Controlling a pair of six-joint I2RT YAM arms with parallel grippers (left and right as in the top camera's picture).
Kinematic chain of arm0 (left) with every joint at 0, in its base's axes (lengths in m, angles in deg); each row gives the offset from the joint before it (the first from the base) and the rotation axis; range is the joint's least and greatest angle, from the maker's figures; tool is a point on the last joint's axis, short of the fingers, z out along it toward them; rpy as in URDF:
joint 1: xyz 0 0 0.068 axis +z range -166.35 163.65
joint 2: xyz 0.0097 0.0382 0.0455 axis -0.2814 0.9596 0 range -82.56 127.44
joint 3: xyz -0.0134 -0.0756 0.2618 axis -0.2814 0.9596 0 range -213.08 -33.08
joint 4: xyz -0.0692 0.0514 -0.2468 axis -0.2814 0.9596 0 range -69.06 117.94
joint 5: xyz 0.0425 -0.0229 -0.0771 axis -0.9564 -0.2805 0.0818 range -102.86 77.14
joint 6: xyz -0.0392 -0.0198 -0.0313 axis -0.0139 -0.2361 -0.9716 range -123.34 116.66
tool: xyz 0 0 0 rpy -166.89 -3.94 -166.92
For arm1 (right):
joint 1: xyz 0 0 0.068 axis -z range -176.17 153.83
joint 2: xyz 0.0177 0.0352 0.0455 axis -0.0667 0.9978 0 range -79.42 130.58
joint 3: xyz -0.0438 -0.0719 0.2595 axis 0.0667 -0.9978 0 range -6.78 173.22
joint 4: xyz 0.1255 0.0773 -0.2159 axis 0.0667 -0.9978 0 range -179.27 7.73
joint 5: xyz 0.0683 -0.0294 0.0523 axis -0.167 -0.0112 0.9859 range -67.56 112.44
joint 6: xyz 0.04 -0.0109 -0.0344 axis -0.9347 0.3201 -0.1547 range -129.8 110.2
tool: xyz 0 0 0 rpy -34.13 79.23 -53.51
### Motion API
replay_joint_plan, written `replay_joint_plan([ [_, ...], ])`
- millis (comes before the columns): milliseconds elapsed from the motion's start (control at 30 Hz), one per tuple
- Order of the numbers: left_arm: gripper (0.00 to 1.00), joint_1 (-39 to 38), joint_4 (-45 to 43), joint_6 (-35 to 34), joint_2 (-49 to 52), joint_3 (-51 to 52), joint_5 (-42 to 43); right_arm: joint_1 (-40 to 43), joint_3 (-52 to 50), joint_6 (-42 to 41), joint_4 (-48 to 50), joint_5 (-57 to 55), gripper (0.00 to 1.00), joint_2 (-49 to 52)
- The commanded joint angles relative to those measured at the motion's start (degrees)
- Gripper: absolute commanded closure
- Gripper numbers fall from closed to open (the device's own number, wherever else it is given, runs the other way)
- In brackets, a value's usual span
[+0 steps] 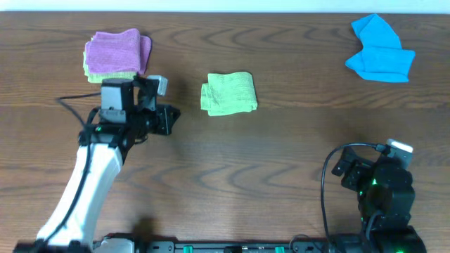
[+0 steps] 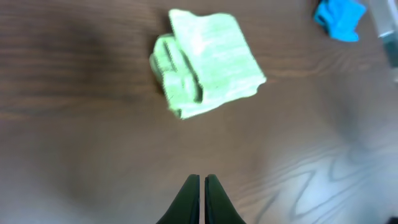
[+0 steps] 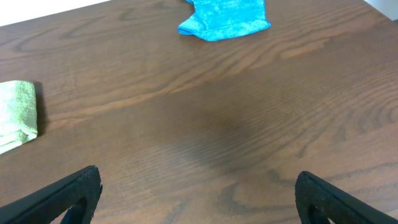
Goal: Fold the cloth
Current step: 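Reach the left gripper to the folded green square and grasp it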
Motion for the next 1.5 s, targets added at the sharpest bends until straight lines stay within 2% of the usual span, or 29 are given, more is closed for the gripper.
replay_joint_plan([
  [0, 0.94, -0.6, -3.1, -5.3, 5.1, 0.1, 4.9, -0.5, 0.1, -0.8, -0.2, -0.6, 0.01, -0.3],
  [133, 0.94, -2.6, -8.2, -8.2, 10.8, 0.1, 7.7, -0.5, 0.1, -0.8, -0.2, -0.6, 0.01, -0.3],
  [333, 0.94, -6.2, -17.8, -17.7, 18.9, 0.1, 7.3, -0.5, 0.1, -0.8, -0.2, -0.6, 0.0, -0.3],
  [367, 0.86, -6.2, -19.4, -18.9, 20.1, 0.1, 7.3, -0.5, 0.1, -0.8, -0.1, -0.6, 0.01, -0.3],
  [433, 0.59, -6.2, -22.0, -20.9, 21.9, 0.1, 7.5, -0.5, 0.1, -0.8, -0.2, -0.6, 0.01, -0.3],
  [500, 0.5, -5.9, -23.6, -21.4, 22.7, 0.1, 7.5, -0.5, 0.1, -0.8, -0.2, -0.6, 0.01, -0.3],
  [533, 0.39, -5.6, -24.2, -21.4, 22.8, 0.1, 7.5, -0.5, 0.1, -0.8, -0.1, -0.6, 0.01, -0.3],
  [633, 0.19, -3.9, -25.5, -22.6, 22.6, 0.1, 8.1, -0.5, 0.1, -0.8, -0.2, -0.6, 0.01, -0.3],
  [667, 0.09, -2.7, -26.0, -22.9, 22.6, 0.1, 9.4, -0.5, 0.1, -0.8, -0.2, -0.6, 0.01, -0.3],
  [700, 0.06, -1.8, -26.1, -23.5, 22.6, 0.1, 10.4, -0.5, 0.1, -0.8, -0.2, -0.6, 0.01, -0.3],
  [767, 0.02, 0.0, -25.9, -23.8, 22.6, 0.1, 12.9, -0.5, 0.1, -0.8, -0.2, -0.2, 0.01, -0.3],
  [900, 0.05, 2.2, -23.1, -24.8, 22.6, 0.1, 14.8, -0.5, 0.1, -0.8, -0.1, 1.4, 0.01, -0.3],
  [1067, 0.05, 1.0, -22.3, -24.9, 22.6, 0.1, 14.3, -0.5, 0.1, -0.8, -0.1, 1.3, 0.01, -0.3],
  [1467, 0.05, -2.4, -24.3, -32.0, 22.7, 0.1, 10.7, -0.5, 0.1, -0.8, -0.2, 1.4, 0.01, -0.3],
])
